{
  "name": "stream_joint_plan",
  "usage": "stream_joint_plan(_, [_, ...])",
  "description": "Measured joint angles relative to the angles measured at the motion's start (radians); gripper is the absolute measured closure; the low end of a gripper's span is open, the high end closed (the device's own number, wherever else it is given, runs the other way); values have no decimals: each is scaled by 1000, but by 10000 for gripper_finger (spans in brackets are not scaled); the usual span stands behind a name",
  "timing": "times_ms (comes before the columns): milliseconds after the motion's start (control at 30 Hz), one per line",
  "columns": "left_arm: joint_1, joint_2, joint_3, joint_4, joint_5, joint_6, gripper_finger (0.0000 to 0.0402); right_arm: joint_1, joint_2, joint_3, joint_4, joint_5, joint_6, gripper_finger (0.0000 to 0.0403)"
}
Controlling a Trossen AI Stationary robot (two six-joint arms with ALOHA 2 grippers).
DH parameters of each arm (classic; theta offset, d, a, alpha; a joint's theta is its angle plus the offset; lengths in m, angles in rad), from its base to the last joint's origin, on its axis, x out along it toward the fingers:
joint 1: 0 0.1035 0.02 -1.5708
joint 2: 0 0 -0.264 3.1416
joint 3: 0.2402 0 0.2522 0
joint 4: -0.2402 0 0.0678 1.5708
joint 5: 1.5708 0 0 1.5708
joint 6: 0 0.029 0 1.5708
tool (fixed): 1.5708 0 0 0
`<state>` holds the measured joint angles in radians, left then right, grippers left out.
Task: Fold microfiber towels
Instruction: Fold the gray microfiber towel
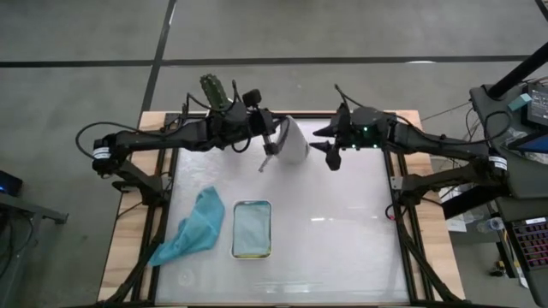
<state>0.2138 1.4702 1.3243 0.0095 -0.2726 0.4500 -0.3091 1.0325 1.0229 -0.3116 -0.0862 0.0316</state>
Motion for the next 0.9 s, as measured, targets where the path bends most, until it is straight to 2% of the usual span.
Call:
stream_joint_plan(167, [0,1,-1,0,0,-19,402,7,31,-95,73,1,19,224])
stream_joint_plan(267, [0,0,0,9,0,-23,402,10,72,-195,242,1,23,223])
stream_joint_plan(333, [0,-1,0,8,0,-25,402,10,108,-277,439,2,38,223])
stream_joint_plan(533, [0,-2,0,9,-1,-26,402,10,306,-476,1208,10,132,223])
stream_joint_plan(667, [0,-2,0,9,-2,-27,402,21,457,-490,1513,7,179,223])
stream_joint_plan(800, [0,0,-3,8,-7,-53,402,52,552,-434,1575,8,194,223])
stream_joint_plan(900, [-1,2,-5,-4,-30,-53,402,61,580,-391,1547,79,197,223])
